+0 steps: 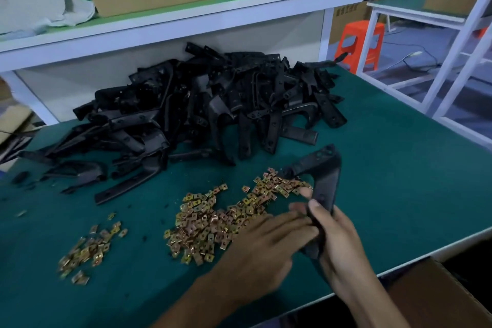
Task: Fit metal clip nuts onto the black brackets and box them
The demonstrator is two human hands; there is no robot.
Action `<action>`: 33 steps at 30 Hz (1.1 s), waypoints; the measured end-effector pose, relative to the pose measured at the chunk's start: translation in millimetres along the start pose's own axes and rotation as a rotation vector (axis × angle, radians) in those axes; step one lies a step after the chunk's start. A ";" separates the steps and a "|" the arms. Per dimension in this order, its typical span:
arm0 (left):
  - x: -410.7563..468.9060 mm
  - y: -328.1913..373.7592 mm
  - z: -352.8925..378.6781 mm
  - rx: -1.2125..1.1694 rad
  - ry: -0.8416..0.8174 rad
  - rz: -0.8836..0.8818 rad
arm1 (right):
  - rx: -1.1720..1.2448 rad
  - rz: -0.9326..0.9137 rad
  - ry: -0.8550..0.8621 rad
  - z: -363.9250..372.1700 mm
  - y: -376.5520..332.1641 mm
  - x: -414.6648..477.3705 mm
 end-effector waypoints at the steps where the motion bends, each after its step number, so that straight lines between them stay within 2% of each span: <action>1: -0.5 -19.6 -4.5 -0.032 0.031 -0.108 | -0.049 -0.057 0.050 -5.5 -3.7 2.5; 3: 0.4 -72.7 -16.0 0.040 0.091 -0.363 | -0.168 -0.156 0.101 -8.3 -11.6 3.2; 6: -1.1 -137.2 -0.3 0.231 -0.125 -0.563 | -0.247 -0.230 0.118 -7.9 -14.4 0.8; 8: -4.7 -158.0 13.4 0.202 -0.232 -0.622 | -0.290 -0.253 0.109 -7.1 -14.2 -2.4; 13: -9.4 -175.0 10.5 0.101 -0.216 -0.716 | -0.401 -0.323 0.062 -2.8 -15.1 -7.0; 23: -37.8 -175.1 -21.2 -0.343 0.054 -0.991 | -0.525 -0.347 0.049 -1.1 -9.1 -2.6; 29: -45.2 -174.5 -28.9 -0.466 0.091 -1.053 | -0.586 -0.385 0.050 -0.2 -10.0 -3.3; 33: -51.0 -179.0 -33.0 -0.390 0.082 -1.085 | -0.624 -0.407 0.044 1.5 -9.9 -4.4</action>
Point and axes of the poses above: each hand's wrist, its own x-axis towards the middle knuckle, its own z-axis out of the palm, y = z × x, the point moved 10 cm from there along x, towards the middle knuckle, and after that the axes turned 8 degrees about y, right-handed, at the moved point
